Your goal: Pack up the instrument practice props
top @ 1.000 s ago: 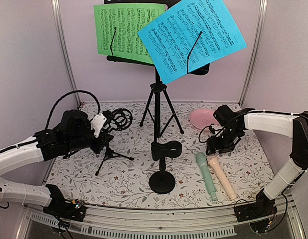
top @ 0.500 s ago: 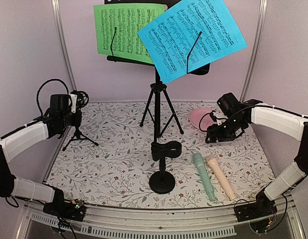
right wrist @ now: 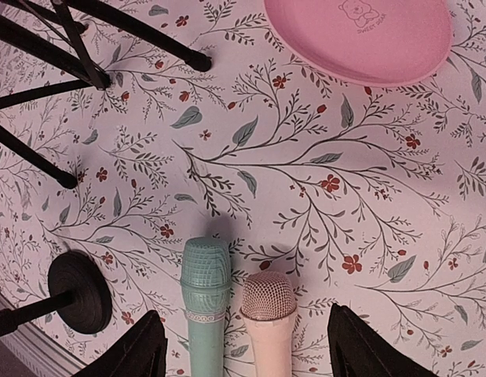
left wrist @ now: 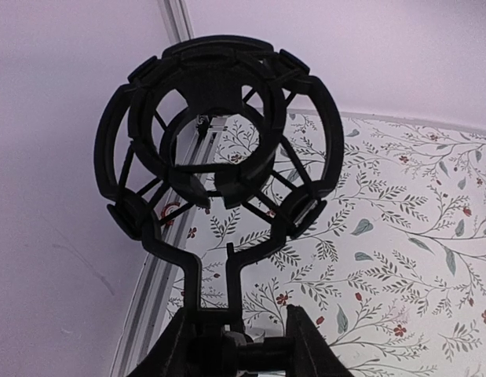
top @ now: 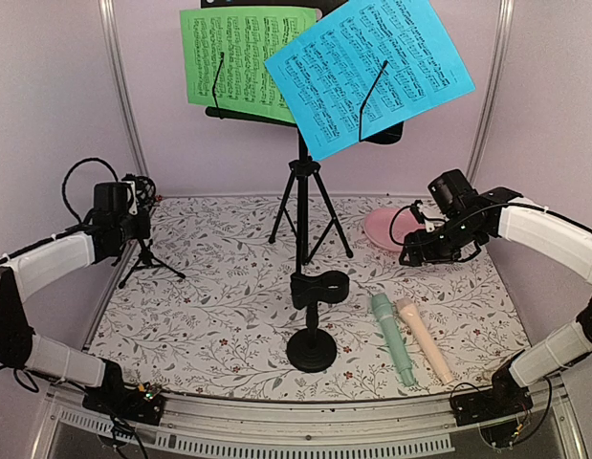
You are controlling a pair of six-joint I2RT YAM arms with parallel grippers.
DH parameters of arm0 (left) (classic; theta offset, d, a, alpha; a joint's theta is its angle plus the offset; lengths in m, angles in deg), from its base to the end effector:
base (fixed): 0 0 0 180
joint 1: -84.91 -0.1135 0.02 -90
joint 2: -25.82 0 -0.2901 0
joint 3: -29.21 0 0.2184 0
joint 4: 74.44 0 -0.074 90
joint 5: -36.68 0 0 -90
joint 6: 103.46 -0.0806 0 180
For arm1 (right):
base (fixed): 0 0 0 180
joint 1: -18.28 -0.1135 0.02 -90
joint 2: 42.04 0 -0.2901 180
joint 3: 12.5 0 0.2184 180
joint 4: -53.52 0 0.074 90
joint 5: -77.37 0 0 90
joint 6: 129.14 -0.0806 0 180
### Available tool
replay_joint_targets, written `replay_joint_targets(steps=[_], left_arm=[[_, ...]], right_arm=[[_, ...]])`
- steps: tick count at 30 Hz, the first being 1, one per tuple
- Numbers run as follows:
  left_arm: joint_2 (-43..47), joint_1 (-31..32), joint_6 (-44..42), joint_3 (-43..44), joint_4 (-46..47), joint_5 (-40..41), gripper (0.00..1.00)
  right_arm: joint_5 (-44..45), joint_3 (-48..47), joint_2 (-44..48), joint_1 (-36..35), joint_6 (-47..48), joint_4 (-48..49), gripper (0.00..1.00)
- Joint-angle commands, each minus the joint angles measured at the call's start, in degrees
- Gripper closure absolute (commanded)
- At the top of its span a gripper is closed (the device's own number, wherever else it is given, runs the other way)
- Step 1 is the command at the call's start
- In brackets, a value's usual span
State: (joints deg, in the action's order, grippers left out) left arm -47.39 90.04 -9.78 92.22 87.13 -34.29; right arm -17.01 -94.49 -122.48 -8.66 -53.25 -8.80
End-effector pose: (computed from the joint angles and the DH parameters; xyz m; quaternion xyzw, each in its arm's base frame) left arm 0.2842 0.0009 0.2806 -0.0736 0.8492 0.1031 0.5127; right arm 0.2339 0.1258 0.2708 -0.1176 0.9598 0.1230 0.2232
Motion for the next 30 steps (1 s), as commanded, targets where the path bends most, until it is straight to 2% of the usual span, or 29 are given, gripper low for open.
replay_joint_targets(steps=[1, 7, 10, 11, 19, 24, 27, 30], left_arm=[[3.0, -0.5, 1.9, -2.6, 0.3, 0.7, 0.60], [5.8, -0.4, 2.6, -3.0, -2.9, 1.2, 0.29], [7.5, -0.4, 3.2, -2.2, -5.8, 0.6, 0.05], [8.3, -0.5, 3.4, -2.0, -6.9, 0.0, 0.01], [16.8, -0.3, 6.1, 4.0, -22.1, -7.5, 0.01], [21.2, 0.9, 6.0, 9.4, -32.3, -16.5, 0.04], [23.8, 6.1, 4.9, 10.0, -32.3, -24.0, 0.06], [25.7, 15.8, 3.0, 7.7, -29.0, -27.7, 0.07]], right_arm=[[1.2, -0.3, 0.9, 0.3, 0.5, 0.0, 0.27], [1.4, -2.3, 0.5, 0.3, 1.3, -0.2, 0.27], [1.4, -2.8, 0.7, 0.3, 1.6, -0.4, 0.27], [1.4, -2.9, 0.7, 0.3, 1.6, -0.5, 0.27], [1.8, -2.9, 1.7, 0.3, 2.0, -1.4, 0.27], [1.7, -4.9, 2.4, 0.3, 1.7, -1.5, 0.27], [1.2, -5.2, 2.6, 0.3, 1.6, -1.0, 0.27], [0.3, -5.5, 3.0, 0.3, 1.6, 0.6, 0.26]])
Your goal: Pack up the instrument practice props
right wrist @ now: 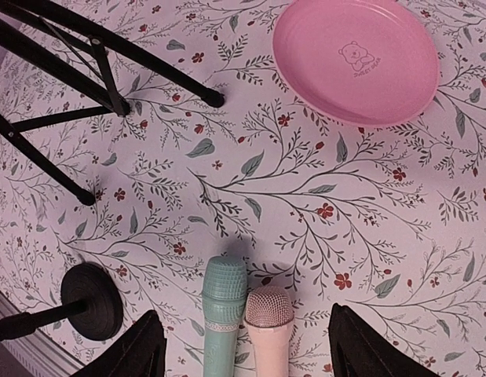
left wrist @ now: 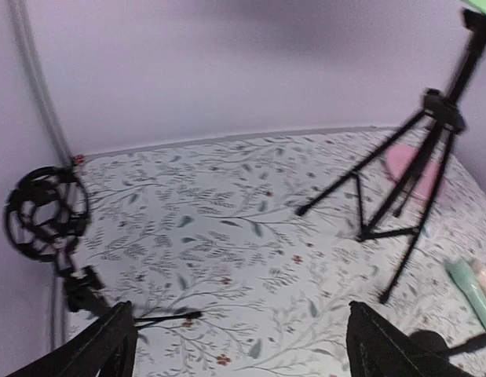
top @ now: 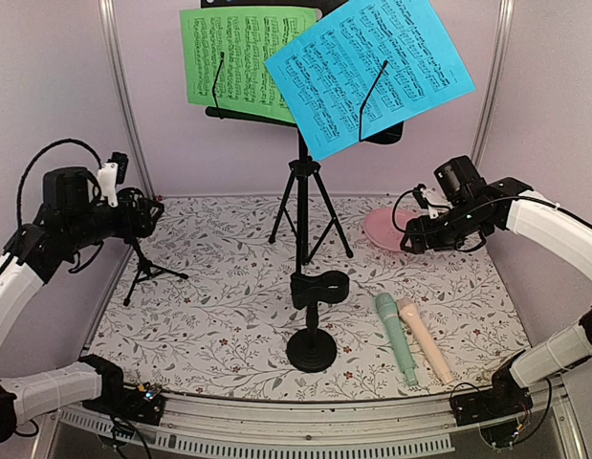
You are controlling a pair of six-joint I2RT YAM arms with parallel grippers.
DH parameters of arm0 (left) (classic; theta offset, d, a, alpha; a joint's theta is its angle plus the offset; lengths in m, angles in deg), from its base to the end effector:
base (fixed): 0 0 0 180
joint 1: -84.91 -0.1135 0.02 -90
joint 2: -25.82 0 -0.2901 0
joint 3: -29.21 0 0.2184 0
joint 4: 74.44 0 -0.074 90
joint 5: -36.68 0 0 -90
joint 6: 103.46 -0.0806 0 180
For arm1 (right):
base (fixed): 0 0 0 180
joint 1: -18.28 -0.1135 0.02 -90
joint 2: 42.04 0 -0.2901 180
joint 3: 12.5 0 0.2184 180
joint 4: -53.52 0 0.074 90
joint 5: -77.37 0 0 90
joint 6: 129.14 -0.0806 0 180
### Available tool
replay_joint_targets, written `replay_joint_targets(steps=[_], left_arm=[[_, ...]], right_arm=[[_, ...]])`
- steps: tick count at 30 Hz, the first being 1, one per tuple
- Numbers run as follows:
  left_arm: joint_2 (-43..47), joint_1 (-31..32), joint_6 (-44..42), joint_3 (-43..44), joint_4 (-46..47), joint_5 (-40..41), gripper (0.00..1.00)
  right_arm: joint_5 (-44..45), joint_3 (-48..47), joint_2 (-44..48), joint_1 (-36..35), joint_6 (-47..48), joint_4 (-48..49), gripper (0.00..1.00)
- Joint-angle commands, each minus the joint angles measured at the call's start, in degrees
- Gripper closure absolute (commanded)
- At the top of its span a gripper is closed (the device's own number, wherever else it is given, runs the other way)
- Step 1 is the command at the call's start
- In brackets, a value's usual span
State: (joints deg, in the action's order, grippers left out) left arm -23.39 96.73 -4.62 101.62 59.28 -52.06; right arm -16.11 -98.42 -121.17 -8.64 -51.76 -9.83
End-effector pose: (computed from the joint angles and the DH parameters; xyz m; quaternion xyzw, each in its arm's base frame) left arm 0.1701 -0.0338 0.3586 0.0156 0.8341 -0.0898 0.5440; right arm 0.2361 0.1254 0.2953 -0.1278 0.9487 0.1246 0.2608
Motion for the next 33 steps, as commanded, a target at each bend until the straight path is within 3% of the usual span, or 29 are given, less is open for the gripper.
replay_joint_targets(steps=[1, 4, 8, 17, 26, 33], left_arm=[[2.0, 13.3, -2.7, -3.0, 0.6, -11.8, 0.08], [3.1, 22.0, -4.0, -7.4, 8.0, -19.0, 0.10], [1.9, 32.2, -8.2, -11.5, 17.3, -22.6, 0.07], [-15.8, 43.5, -15.0, -4.0, 24.7, -22.8, 0.04], [-32.5, 45.1, -16.6, 10.6, 15.7, -27.1, 0.11], [-41.7, 46.1, -19.3, 23.1, -0.9, -27.9, 0.21]], right_arm=[[-1.3, -1.7, 1.8, 0.3, 0.1, 2.5, 0.26], [-3.4, -2.1, 3.0, 0.3, 0.2, 4.5, 0.26], [-5.2, -1.2, 6.3, 0.3, 0.4, 7.0, 0.26], [-4.8, 1.8, 10.4, 0.3, 0.6, 7.5, 0.24], [-4.9, 3.3, 12.0, 0.3, -0.4, 7.1, 0.24], [-4.8, 4.0, 12.9, 0.3, -0.9, 6.5, 0.24]])
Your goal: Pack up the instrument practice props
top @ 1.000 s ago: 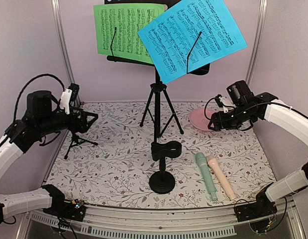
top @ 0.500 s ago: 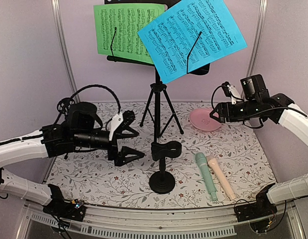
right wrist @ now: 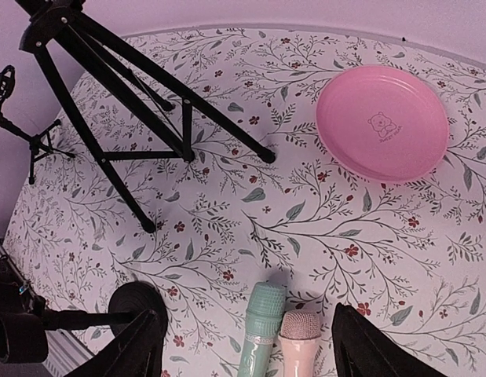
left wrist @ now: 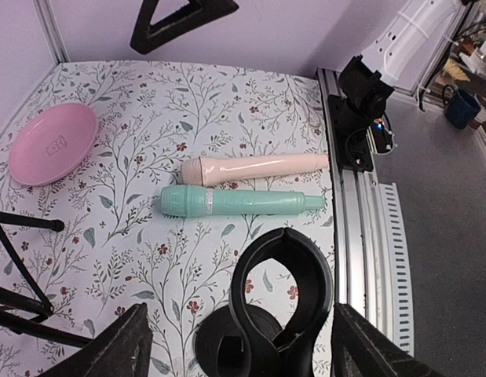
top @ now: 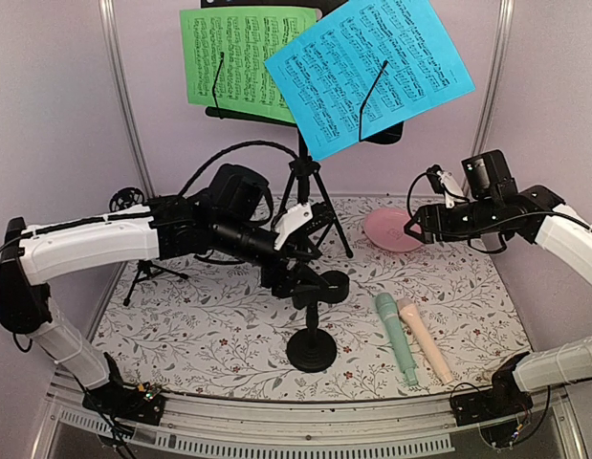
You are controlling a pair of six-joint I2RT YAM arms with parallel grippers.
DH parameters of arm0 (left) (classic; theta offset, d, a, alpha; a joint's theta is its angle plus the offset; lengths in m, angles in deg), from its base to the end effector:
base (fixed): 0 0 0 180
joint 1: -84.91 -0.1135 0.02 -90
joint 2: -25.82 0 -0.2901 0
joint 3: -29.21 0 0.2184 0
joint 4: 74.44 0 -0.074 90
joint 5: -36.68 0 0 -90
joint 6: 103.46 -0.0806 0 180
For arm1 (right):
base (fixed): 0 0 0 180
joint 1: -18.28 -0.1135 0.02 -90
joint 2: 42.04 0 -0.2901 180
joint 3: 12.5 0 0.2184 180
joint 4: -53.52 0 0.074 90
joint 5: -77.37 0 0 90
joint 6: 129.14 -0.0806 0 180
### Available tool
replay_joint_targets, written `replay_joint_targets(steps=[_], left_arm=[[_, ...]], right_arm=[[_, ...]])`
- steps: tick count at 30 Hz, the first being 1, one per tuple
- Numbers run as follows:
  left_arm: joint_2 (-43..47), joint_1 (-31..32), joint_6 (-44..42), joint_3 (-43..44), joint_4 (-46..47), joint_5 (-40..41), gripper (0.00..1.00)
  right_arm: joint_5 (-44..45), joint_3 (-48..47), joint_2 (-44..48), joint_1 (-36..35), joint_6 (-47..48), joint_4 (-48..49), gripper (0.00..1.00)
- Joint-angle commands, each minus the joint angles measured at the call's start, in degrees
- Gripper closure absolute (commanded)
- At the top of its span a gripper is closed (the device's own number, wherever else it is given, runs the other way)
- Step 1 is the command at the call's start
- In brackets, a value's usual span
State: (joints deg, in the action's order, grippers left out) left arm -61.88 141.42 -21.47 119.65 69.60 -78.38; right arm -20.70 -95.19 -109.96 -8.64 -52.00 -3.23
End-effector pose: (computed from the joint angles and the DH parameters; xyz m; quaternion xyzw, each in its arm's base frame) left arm 0.1644 -0.3103 0.3333 0.5456 0.6712 -0.3647 0.3448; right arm 0.2057 0.1171 0.3351 -0.1399 0.9009 0.1985 0.3598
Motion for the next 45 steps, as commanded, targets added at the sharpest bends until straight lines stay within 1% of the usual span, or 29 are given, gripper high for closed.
replay_joint_targets(steps=[1, 4, 7, 8, 11, 12, 15, 18, 21, 25, 30, 34, 40, 43, 45], left_arm=[[-3.3, 1.9, -3.0, 5.7, -12.0, -1.6, 0.21], [-3.3, 3.2, -3.7, 7.3, -14.5, 0.0, 0.23], [-5.1, 3.7, -3.2, 10.6, -19.3, 2.2, 0.25], [-6.0, 4.0, -3.0, 11.9, -20.9, 3.1, 0.26], [-9.1, 4.6, -3.3, 15.5, -24.8, 6.5, 0.36], [-10.1, 4.7, -3.5, 16.4, -25.5, 7.4, 0.38], [-11.8, 5.3, -4.3, 18.0, -27.0, 10.3, 0.36], [-12.8, 5.4, -4.7, 19.9, -28.5, 10.9, 0.36], [-13.1, 5.4, -5.2, 20.8, -29.6, 11.3, 0.44], [-12.3, 5.5, -4.7, 21.7, -29.8, 12.4, 0.60], [-9.0, 5.4, -3.6, 23.5, -31.8, 17.0, 0.64], [-5.6, 4.3, -2.7, 22.5, -34.4, 20.8, 0.67], [5.2, -1.8, 0.7, 14.4, -35.4, 26.1, 0.71], [11.6, -6.6, 2.7, 9.1, -36.3, 30.8, 0.71], [15.3, -9.3, 3.6, 6.5, -37.5, 32.7, 0.69]], right_arm=[[-0.2, 0.9, 1.8, 0.3, -0.8, -0.2, 0.24], [-0.2, 1.6, 2.3, 0.3, -1.3, 0.0, 0.24], [-0.4, 2.1, 2.6, 0.3, -1.7, 0.2, 0.24], [-0.4, 2.2, 2.6, 0.3, -1.8, 0.3, 0.24], [-0.6, 2.2, 2.5, 0.3, -2.1, 0.5, 0.24], [-0.7, 2.3, 2.5, 0.2, -2.1, 0.6, 0.24], [-0.9, 2.1, 2.4, 0.3, -2.4, 0.7, 0.24], [-0.9, 2.0, 2.6, 0.3, -2.6, 0.7, 0.24], [-0.8, 1.9, 2.7, 0.3, -2.5, 0.7, 0.23], [-0.6, 1.8, 2.7, 0.3, -2.4, 0.5, 0.23], [-0.8, 2.2, 2.9, 0.3, -2.4, 0.8, 0.24], [-1.2, 2.2, 2.6, 0.3, -2.3, 1.2, 0.24], [-1.8, 2.5, 2.5, 0.3, -2.6, 2.1, 0.24], [-2.3, 3.0, 2.6, 0.3, -2.9, 2.9, 0.23], [-2.8, 3.4, 2.4, 0.3, -3.0, 3.4, 0.23]])
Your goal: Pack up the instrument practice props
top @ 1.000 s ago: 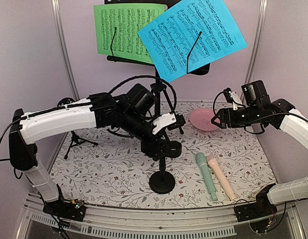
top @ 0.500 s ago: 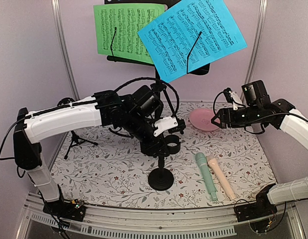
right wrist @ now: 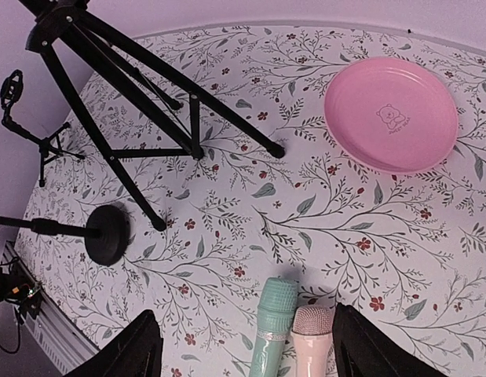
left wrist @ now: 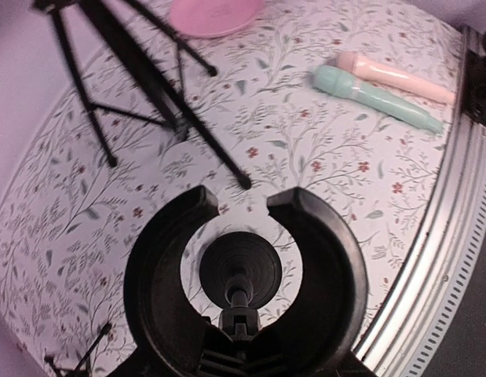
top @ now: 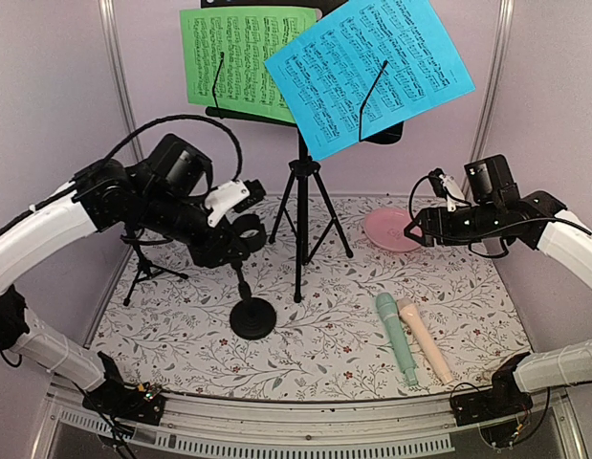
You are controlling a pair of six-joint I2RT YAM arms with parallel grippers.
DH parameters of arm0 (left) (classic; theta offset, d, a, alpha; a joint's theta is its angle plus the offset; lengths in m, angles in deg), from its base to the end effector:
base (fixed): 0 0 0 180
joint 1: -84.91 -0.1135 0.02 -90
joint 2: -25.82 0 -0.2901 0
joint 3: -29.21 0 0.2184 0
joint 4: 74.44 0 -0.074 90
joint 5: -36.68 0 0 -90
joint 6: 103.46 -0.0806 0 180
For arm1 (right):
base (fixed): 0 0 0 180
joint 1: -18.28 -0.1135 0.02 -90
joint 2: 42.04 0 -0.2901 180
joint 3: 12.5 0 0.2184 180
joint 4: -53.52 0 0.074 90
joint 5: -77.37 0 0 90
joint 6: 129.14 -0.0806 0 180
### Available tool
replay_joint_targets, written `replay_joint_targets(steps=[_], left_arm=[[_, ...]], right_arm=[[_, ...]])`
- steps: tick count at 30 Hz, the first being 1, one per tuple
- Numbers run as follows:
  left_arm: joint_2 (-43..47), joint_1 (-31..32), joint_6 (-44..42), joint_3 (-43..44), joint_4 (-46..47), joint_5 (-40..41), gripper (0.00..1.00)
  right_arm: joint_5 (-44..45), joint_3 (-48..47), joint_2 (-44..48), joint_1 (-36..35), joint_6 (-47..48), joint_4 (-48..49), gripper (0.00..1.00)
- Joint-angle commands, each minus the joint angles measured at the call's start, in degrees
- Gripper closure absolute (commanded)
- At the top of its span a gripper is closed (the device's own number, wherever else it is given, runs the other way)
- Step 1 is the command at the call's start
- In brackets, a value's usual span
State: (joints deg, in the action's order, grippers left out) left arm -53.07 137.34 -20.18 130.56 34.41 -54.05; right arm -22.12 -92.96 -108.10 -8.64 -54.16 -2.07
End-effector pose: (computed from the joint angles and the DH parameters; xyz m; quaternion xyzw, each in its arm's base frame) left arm 0.1626 -0.2130 0.3655 0.4638 0.8127 -0.1425 0.3227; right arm 0.1985 0.1157 0.3319 -0.1281 0.8991 0.2177 0.3575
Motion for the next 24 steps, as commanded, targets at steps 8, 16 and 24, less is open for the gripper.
replay_joint_targets(steps=[8, 16, 24], left_arm=[[15.2, -17.8, 5.2, -9.9, -5.5, 12.2, 0.68], [13.8, -28.6, 5.8, -8.9, -6.2, 15.1, 0.66], [14.9, -34.0, 0.8, -16.2, -3.0, 16.2, 0.67]], right_arm=[[-2.8, 0.4, -1.4, 0.3, -1.0, 3.2, 0.24], [-3.3, -1.6, -2.9, 0.3, 0.6, 2.4, 0.24], [-3.7, -2.8, -4.0, 0.3, 1.5, 2.0, 0.23]])
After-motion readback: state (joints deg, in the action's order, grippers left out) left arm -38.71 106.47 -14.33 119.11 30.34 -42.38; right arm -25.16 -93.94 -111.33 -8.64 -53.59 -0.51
